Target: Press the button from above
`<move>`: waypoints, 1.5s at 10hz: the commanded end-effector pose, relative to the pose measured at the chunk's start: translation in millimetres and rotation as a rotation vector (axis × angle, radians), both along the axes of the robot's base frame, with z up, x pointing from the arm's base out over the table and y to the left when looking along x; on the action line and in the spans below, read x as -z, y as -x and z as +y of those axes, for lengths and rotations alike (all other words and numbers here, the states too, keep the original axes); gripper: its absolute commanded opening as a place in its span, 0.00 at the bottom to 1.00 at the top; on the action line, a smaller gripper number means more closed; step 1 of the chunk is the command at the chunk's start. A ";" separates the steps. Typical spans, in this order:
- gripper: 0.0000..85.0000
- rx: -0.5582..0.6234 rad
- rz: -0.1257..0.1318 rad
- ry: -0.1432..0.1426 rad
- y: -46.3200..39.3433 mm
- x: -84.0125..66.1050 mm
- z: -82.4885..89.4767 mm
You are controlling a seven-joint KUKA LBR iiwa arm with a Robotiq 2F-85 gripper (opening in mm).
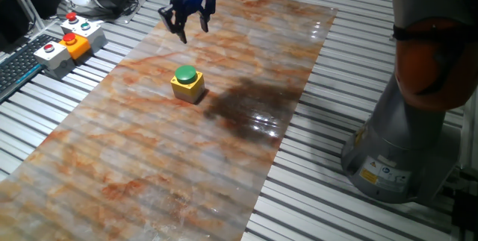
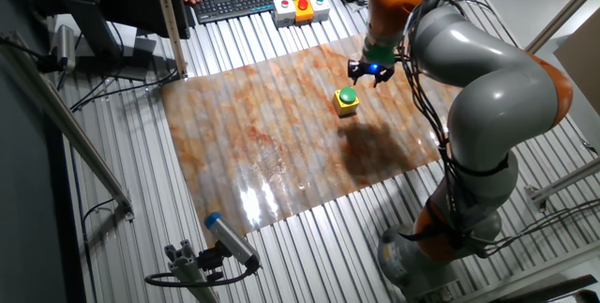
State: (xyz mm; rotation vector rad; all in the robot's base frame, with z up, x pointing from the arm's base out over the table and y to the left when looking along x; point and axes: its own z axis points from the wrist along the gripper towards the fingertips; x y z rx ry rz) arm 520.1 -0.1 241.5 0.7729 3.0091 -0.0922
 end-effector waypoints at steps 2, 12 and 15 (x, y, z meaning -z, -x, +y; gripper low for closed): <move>0.80 0.004 0.000 0.007 -4.5 1.2 0.6; 0.60 -0.032 -0.020 0.004 -17.2 9.1 -2.8; 0.60 -0.073 -0.032 -0.031 -17.2 9.1 -2.8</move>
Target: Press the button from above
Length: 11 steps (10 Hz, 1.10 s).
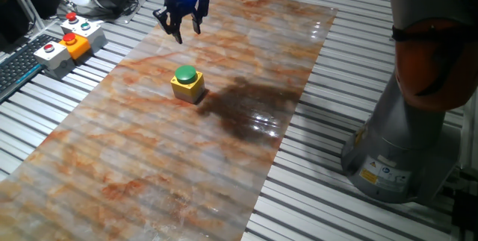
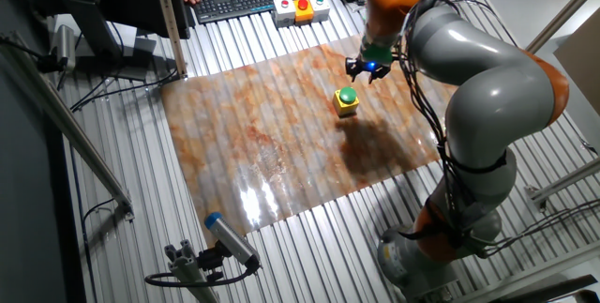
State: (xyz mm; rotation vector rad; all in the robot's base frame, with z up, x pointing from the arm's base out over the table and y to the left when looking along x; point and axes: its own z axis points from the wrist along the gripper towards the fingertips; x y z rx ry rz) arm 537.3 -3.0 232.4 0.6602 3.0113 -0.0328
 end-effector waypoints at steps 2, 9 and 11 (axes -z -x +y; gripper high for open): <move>0.60 0.011 0.003 -0.011 -0.1 0.0 0.1; 0.80 0.051 0.011 -0.004 -24.5 -4.1 4.6; 0.80 0.055 -0.004 -0.007 -29.3 12.9 6.4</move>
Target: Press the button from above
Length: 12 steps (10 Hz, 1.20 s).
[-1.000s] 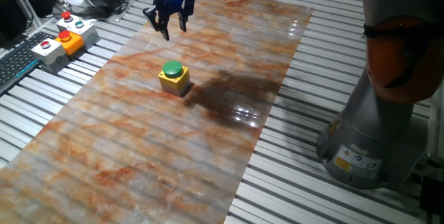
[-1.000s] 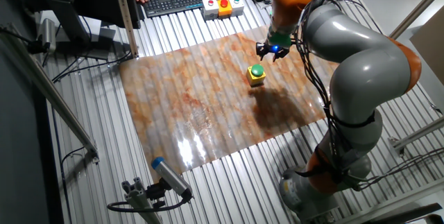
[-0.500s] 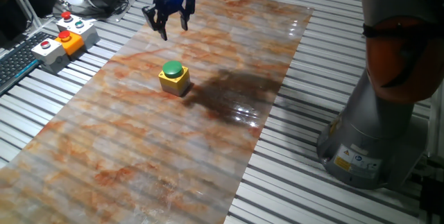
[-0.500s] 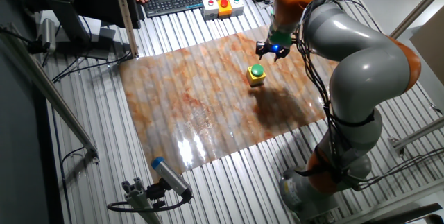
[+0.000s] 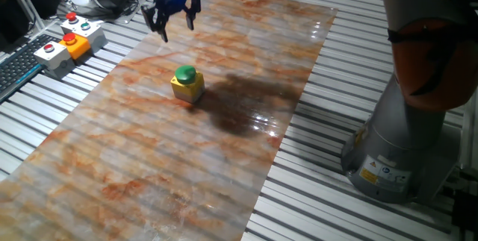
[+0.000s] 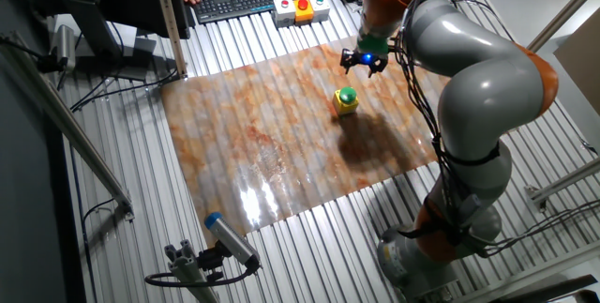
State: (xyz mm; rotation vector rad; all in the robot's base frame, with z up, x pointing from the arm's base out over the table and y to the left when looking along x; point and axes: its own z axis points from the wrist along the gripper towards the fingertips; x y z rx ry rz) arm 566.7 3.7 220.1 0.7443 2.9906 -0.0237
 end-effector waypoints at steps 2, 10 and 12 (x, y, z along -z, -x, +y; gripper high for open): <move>0.80 0.014 -0.011 -0.003 -2.1 20.0 4.8; 0.80 -0.005 0.012 0.002 1.8 30.9 5.3; 0.80 0.003 -0.001 -0.024 1.8 30.9 5.3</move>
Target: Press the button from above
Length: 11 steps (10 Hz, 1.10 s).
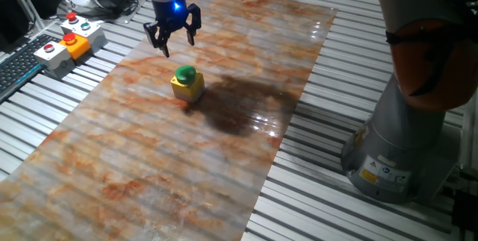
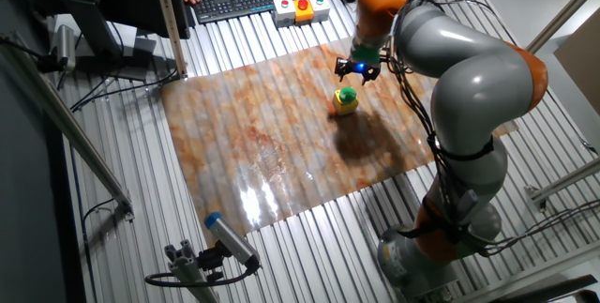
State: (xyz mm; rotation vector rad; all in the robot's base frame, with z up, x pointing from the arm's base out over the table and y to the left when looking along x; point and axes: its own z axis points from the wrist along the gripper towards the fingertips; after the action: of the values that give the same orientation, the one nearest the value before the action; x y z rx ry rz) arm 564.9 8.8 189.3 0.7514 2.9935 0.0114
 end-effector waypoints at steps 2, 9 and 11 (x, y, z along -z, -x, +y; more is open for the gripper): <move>0.80 0.002 0.000 -0.007 -3.0 3.8 1.7; 0.80 0.033 -0.017 0.001 -20.5 50.1 20.3; 0.80 0.040 -0.017 -0.007 -21.5 58.6 22.8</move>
State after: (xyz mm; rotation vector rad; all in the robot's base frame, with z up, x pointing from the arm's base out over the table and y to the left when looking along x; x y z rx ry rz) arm 586.5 31.8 130.3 0.8065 2.9634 0.0253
